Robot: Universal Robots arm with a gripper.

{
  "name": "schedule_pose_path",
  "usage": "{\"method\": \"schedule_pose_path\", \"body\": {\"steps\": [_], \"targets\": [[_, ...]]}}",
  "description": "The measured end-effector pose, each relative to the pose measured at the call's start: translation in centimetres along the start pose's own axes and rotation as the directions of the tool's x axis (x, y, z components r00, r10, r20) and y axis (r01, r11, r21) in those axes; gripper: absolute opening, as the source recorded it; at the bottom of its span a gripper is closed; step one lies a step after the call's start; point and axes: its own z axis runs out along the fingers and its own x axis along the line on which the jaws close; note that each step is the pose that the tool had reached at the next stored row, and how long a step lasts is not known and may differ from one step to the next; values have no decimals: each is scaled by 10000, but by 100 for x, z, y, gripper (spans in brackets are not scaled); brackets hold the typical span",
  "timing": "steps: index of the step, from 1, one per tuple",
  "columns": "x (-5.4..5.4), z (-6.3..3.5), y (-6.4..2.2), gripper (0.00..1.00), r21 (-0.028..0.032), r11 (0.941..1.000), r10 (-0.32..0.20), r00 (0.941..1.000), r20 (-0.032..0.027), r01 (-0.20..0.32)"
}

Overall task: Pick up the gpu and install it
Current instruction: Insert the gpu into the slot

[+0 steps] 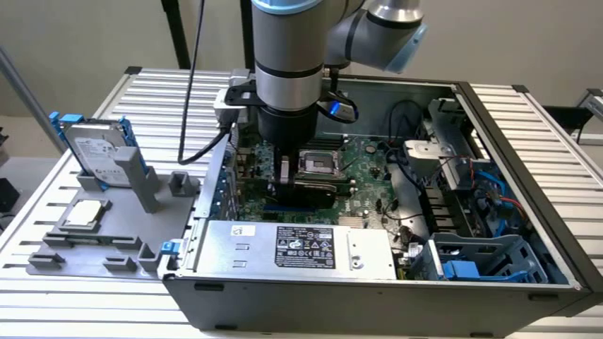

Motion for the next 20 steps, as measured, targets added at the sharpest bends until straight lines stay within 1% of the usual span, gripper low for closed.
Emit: {"method": "schedule_pose_path", "body": {"steps": [11,20], "targets": [[-32,5,2,27,-25,10000,0,10000,11,0],[-32,18,10,27,-63,10000,0,10000,11,0]]}}
